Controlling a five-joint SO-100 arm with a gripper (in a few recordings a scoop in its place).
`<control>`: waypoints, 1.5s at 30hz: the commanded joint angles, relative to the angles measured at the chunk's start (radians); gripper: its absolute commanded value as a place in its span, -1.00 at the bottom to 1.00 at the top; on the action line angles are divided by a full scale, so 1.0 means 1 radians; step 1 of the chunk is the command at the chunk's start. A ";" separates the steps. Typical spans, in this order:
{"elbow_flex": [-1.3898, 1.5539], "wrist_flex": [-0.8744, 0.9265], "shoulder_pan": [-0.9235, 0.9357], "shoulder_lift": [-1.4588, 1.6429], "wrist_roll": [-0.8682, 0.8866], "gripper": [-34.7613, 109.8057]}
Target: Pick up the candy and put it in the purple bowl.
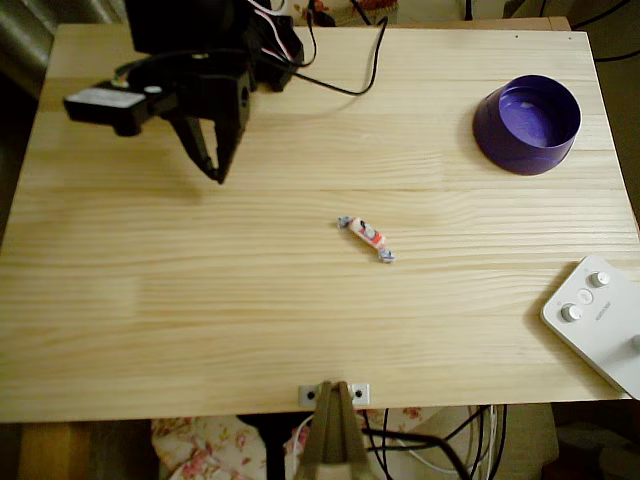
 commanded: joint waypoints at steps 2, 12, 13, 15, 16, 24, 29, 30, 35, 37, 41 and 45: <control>-0.014 -0.017 0.008 0.011 0.014 -0.53; -0.014 -0.017 0.008 0.011 0.014 -0.53; -0.014 -0.017 0.008 0.011 0.014 -0.53; -0.014 -0.017 0.002 0.011 0.008 -0.53; -0.014 -0.017 -0.003 0.011 0.002 -0.53; -0.014 -0.017 -0.009 0.011 -0.005 -0.53; -0.014 -0.017 -0.015 0.011 -0.011 -0.53; -0.014 -0.017 -0.015 0.011 -0.011 -0.53; -0.014 -0.017 -0.015 0.011 -0.011 -0.53; -0.014 -0.018 -0.020 0.011 -0.015 -0.53; -0.014 -0.018 -0.032 0.011 -0.028 -0.53; -0.014 -0.018 -0.028 0.011 -0.023 -0.53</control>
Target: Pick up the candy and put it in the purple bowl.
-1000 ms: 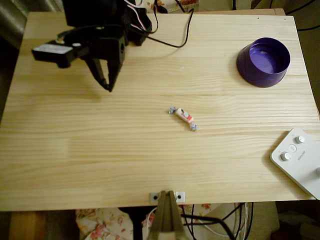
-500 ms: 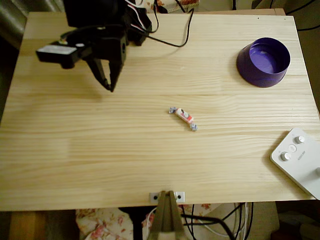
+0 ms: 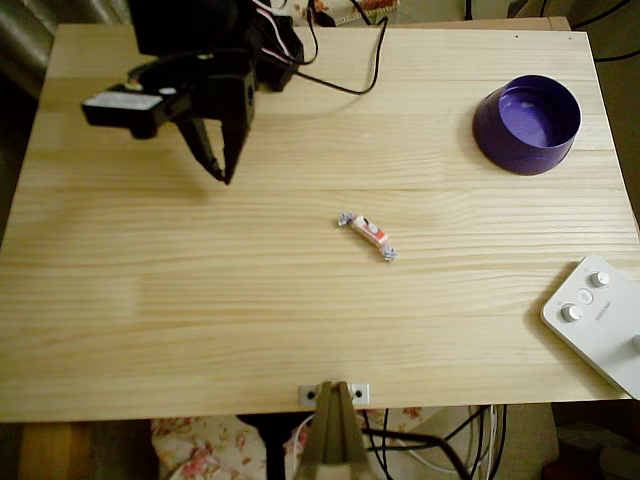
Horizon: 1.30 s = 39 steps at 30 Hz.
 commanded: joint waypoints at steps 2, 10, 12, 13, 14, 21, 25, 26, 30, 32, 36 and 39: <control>-0.014 -0.018 0.012 0.011 0.018 -0.53; -0.014 -0.014 0.015 0.011 0.020 -0.53; -0.014 -0.014 0.015 0.011 0.020 -0.53; -0.014 -0.014 0.015 0.011 0.020 -0.53; -0.014 -0.014 0.015 0.011 0.020 -0.53; -0.014 -0.014 0.017 0.011 0.021 -0.53; -0.035 0.046 -0.008 0.011 0.025 -0.53; -0.041 0.052 -0.008 0.011 0.018 -0.53; -0.063 0.077 -0.009 0.011 0.015 -0.53; -0.069 0.080 -0.009 0.011 0.005 -0.53; -0.106 0.107 -0.009 0.011 -0.029 -0.53; -0.149 0.155 -0.035 0.011 -0.092 -0.53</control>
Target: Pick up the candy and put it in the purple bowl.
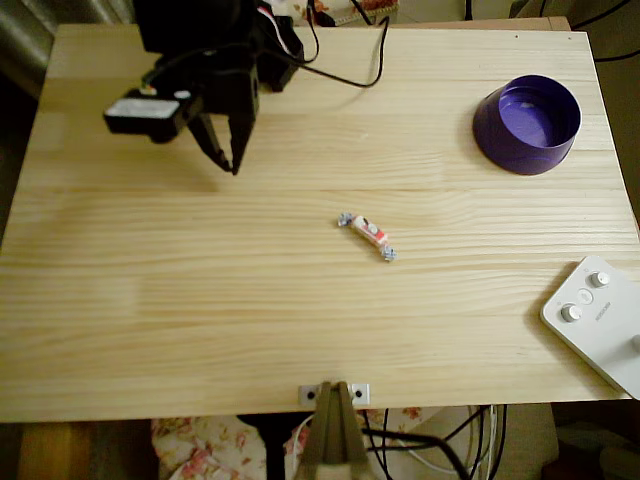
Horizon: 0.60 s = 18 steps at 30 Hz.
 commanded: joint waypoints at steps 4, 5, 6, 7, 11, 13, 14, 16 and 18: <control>-0.204 0.087 -0.075 0.009 -0.075 -0.53; -0.230 0.091 -0.092 0.009 -0.072 -0.53; -0.255 0.092 -0.110 0.008 -0.066 -0.53; -0.287 0.095 -0.132 -0.002 -0.055 -0.53; -0.402 0.091 -0.179 -0.098 -0.044 -0.53; -0.449 0.072 -0.190 -0.141 -0.057 -0.53; -0.472 0.066 -0.201 -0.158 -0.060 -0.53; -0.512 0.055 -0.239 -0.187 -0.067 -0.53; -0.534 0.034 -0.288 -0.219 -0.064 -0.53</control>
